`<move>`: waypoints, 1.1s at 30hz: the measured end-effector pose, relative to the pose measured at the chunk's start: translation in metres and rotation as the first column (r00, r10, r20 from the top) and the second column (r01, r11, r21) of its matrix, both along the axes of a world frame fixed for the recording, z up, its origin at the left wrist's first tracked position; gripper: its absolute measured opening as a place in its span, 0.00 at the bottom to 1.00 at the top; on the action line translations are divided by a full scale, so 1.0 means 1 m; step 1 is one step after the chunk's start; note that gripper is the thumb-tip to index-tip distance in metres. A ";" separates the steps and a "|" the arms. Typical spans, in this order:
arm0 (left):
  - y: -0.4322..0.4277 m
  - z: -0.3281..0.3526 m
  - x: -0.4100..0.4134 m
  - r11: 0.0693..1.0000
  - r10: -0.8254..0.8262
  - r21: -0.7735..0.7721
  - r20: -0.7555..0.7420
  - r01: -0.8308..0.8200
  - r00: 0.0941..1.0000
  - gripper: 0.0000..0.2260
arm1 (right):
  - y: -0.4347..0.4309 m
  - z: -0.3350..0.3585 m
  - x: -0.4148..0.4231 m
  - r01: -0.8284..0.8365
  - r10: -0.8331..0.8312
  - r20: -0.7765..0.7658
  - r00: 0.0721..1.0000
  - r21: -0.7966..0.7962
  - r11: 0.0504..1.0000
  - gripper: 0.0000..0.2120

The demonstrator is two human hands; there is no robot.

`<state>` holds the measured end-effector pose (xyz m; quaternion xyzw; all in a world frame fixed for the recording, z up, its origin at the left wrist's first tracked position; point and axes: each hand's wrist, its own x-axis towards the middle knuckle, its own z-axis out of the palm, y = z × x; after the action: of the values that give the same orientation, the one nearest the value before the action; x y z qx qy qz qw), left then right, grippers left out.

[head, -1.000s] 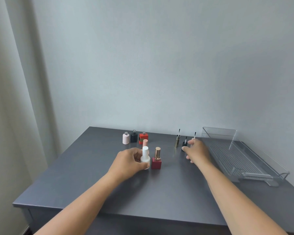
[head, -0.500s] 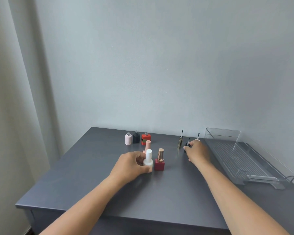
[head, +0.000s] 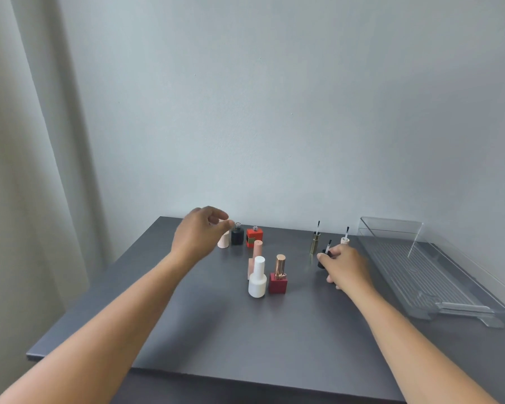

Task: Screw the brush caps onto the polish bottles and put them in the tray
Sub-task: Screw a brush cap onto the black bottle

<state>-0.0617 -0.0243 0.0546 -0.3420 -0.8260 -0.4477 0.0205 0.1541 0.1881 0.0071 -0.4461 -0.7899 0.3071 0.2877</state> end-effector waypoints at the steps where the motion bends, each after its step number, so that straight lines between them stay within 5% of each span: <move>1: 0.007 -0.001 -0.009 0.998 0.002 -0.056 -0.002 -0.002 1.000 0.10 | 0.000 -0.001 0.000 -0.005 0.005 -0.001 1.000 -0.007 1.000 0.09; 9: 0.061 -0.020 -0.040 0.931 0.003 -0.365 -0.006 -0.005 1.000 0.27 | -0.005 -0.002 -0.005 -0.065 0.065 0.003 0.998 -0.037 0.997 0.06; 13: 0.073 -0.025 -0.045 0.898 0.002 -0.439 -0.027 -0.014 1.000 0.15 | -0.007 -0.002 -0.006 -0.067 0.067 -0.008 0.998 -0.029 0.997 0.08; 28: 0.069 -0.017 -0.037 0.949 0.055 -0.311 -0.009 -0.055 0.998 0.12 | -0.008 0.001 -0.004 -0.091 0.089 -0.042 0.995 -0.059 0.994 0.06; 33: 0.052 0.019 -0.022 0.981 0.036 -0.189 -0.023 -0.040 0.999 0.13 | -0.015 0.012 -0.003 -0.136 0.119 -0.172 0.978 -0.086 0.987 0.05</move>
<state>-0.0834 0.0276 0.0736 -0.3311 -0.8708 -0.3633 0.0046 0.1510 0.1733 0.0193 -0.3807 -0.7742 0.3991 0.3105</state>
